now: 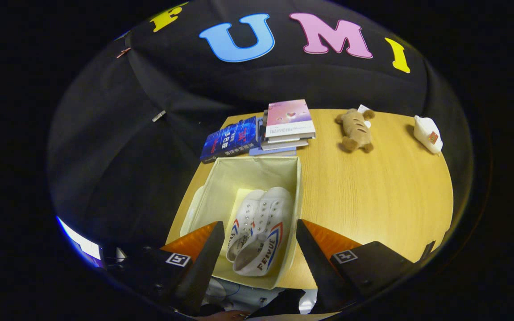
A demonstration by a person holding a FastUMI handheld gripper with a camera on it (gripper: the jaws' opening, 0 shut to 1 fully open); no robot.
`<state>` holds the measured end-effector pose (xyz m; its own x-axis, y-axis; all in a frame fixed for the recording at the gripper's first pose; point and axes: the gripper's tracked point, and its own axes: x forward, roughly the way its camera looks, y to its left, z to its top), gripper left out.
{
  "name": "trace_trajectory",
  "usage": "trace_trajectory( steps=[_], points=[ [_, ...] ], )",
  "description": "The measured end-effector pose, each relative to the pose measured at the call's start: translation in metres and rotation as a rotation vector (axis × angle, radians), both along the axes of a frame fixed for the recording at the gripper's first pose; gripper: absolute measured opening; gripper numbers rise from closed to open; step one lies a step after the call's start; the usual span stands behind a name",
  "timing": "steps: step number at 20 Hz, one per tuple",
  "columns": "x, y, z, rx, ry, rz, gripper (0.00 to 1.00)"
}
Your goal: Open the storage box then place both shoes into the box .Put the left shoe in first, then the right shoe, with the right side of both shoes facing outward in a uniform manner.
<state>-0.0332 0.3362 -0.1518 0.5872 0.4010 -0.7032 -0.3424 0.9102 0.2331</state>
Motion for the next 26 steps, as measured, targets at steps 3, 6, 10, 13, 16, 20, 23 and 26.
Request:
trace_trajectory(
  steps=[3,6,10,13,16,20,23,26],
  points=[
    [0.011,-0.033,0.032,0.006,-0.107,-0.031,0.99],
    [0.031,-0.07,0.063,0.005,-0.228,-0.054,0.99],
    [0.049,-0.129,0.11,0.001,-0.415,-0.064,0.99],
    [0.047,-0.168,0.152,0.037,-0.557,-0.061,0.99],
    [0.047,-0.208,0.187,0.047,-0.696,-0.044,0.98],
    [0.041,-0.255,0.217,0.075,-0.815,-0.079,0.98],
    [0.04,-0.282,0.224,0.075,-0.852,-0.149,0.98],
    [0.04,-0.298,0.214,0.047,-0.827,-0.192,0.98]
  ],
)
